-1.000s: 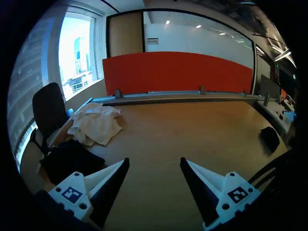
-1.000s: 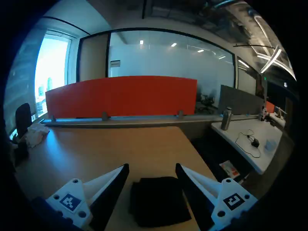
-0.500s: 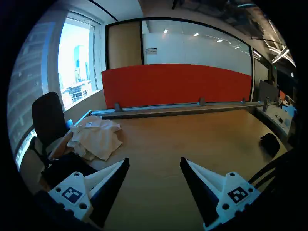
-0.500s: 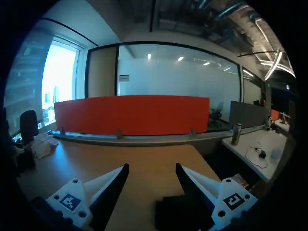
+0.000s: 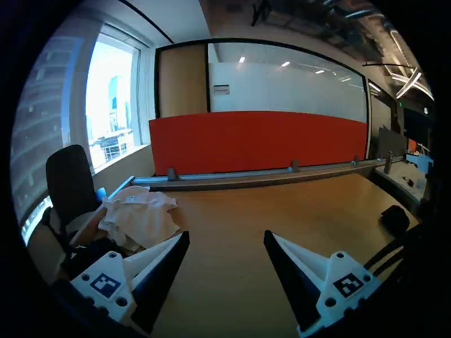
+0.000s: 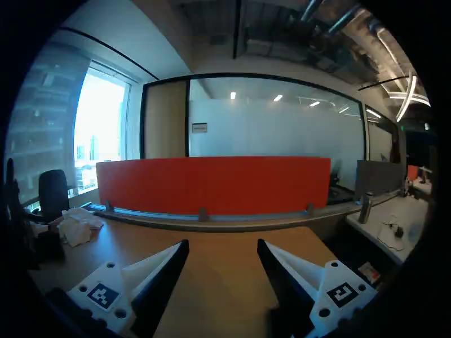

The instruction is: Fold towel

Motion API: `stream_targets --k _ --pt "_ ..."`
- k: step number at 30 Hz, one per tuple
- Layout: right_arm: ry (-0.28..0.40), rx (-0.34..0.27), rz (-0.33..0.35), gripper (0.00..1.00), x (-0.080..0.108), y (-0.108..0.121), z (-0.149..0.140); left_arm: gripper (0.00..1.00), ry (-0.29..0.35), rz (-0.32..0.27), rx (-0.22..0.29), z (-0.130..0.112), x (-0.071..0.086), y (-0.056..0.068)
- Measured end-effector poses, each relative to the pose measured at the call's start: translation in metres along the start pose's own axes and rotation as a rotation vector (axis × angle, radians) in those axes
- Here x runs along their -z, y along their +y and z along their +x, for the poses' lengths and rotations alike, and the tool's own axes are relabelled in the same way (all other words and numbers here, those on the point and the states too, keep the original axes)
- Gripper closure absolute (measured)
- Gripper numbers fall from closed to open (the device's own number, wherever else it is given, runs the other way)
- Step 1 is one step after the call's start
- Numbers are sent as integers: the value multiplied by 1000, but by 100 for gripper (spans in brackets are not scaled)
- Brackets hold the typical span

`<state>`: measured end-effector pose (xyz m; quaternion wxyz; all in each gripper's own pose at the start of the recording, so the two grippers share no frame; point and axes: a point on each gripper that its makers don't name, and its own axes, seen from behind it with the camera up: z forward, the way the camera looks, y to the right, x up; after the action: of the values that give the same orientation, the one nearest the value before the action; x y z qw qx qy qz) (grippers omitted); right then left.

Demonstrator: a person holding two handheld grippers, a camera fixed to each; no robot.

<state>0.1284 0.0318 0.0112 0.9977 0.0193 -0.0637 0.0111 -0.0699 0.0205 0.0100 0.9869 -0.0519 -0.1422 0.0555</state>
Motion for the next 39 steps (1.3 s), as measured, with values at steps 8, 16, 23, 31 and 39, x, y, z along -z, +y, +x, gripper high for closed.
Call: stream_targets --k 8,16,23,31,39 --pt "28 1 22 7 -7 -42 12 2 37 -1 12 12 -3 -1" --pt "38 -5 22 7 -12 -66 18 2 71 -2 16 21 -6 -2" --pt "34 -10 25 7 -12 -74 18 2 98 -5 21 27 -7 -2" --pt "17 -23 33 7 -9 -82 15 2 143 4 18 36 -4 -7" --pt "4 -26 56 7 -4 -91 20 2 199 10 18 48 -1 -11"
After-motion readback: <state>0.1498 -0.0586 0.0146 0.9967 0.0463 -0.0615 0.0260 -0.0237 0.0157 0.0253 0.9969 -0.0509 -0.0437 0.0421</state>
